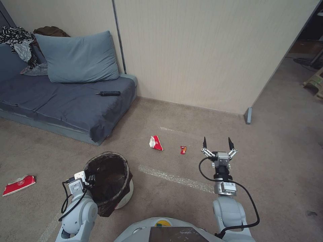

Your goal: Pick up the trash bin, then pick up the garbage from the floor and place it into the trash bin.

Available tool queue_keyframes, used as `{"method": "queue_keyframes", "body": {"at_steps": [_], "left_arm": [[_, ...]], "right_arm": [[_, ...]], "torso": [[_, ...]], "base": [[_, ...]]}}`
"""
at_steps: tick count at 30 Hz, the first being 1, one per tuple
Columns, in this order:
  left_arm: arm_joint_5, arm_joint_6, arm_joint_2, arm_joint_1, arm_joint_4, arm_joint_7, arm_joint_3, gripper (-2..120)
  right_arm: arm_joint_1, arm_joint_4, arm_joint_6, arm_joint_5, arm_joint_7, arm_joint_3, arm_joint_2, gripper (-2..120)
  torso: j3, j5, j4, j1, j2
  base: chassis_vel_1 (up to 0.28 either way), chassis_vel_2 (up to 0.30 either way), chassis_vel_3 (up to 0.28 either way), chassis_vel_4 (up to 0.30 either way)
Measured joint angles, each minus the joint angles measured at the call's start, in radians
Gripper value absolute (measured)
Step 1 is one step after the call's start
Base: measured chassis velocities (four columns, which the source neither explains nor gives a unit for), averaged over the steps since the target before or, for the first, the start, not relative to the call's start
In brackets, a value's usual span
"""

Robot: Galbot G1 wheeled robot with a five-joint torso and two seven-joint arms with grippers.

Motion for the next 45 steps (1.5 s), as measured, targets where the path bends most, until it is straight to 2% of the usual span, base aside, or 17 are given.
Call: {"method": "queue_keyframes", "body": {"at_steps": [2, 3, 6, 7, 32, 39, 44, 45], "left_arm": [[0.000, 0.000, 0.000, 0.000, 0.000, 0.000, 0.000, 38], [0.000, 0.000, 0.000, 0.001, 0.000, 0.000, 0.000, 32], [0.000, 0.000, 0.000, 0.001, 0.000, 0.000, 0.000, 32], [0.000, 0.000, 0.000, 0.001, 0.000, 0.001, 0.000, 29], [0.000, -0.014, -0.002, 0.012, 0.000, 0.019, 0.008, 28], [0.000, -0.029, -0.002, 0.023, -0.001, 0.030, 0.009, 17], [-0.019, -0.029, -0.002, 0.039, -0.057, 0.038, 0.011, 13], [-0.021, -0.027, -0.002, 0.041, -0.075, 0.039, 0.043, 11]], "right_arm": [[0.000, 0.000, 0.000, 0.000, 0.000, 0.000, 0.000, 100], [0.000, 0.000, 0.000, 0.000, 0.000, 0.000, 0.000, 100], [0.000, 0.000, 0.000, 0.000, 0.000, 0.000, 0.000, 100], [0.000, 0.000, 0.000, 0.000, 0.000, 0.000, 0.000, 100], [-0.001, 0.005, -0.001, 0.000, 0.002, 0.002, 0.000, 100], [-0.002, 0.005, -0.001, 0.000, 0.004, 0.004, 0.000, 100], [0.001, 0.005, -0.001, 0.000, 0.004, 0.003, 0.000, 100], [0.001, 0.005, -0.001, 0.000, 0.005, 0.002, 0.000, 100]], "torso": [[0.000, -0.0001, 0.0000, 0.000, 0.000], [0.000, -0.0002, 0.0000, 0.000, 0.000], [0.000, -0.0002, 0.0000, 0.000, 0.000], [0.000, -0.0002, 0.0000, 0.000, 0.000], [0.000, -0.0015, -0.0004, 0.000, 0.000], [0.000, -0.0015, -0.0005, 0.000, 0.000], [0.001, -0.0044, -0.0010, 0.000, -0.001], [0.001, -0.0044, -0.0010, 0.000, -0.001]], "base": [[0.000, 0.000, 0.000, 0.000], [0.000, 0.000, 0.000, 0.000], [0.000, 0.000, 0.000, 0.000], [0.000, 0.000, 0.000, 0.000], [0.000, 0.000, 0.000, 0.000], [0.000, 0.000, 0.000, 0.000], [0.000, 0.000, 0.000, 0.000], [0.000, 0.000, 0.000, 0.000]]}}
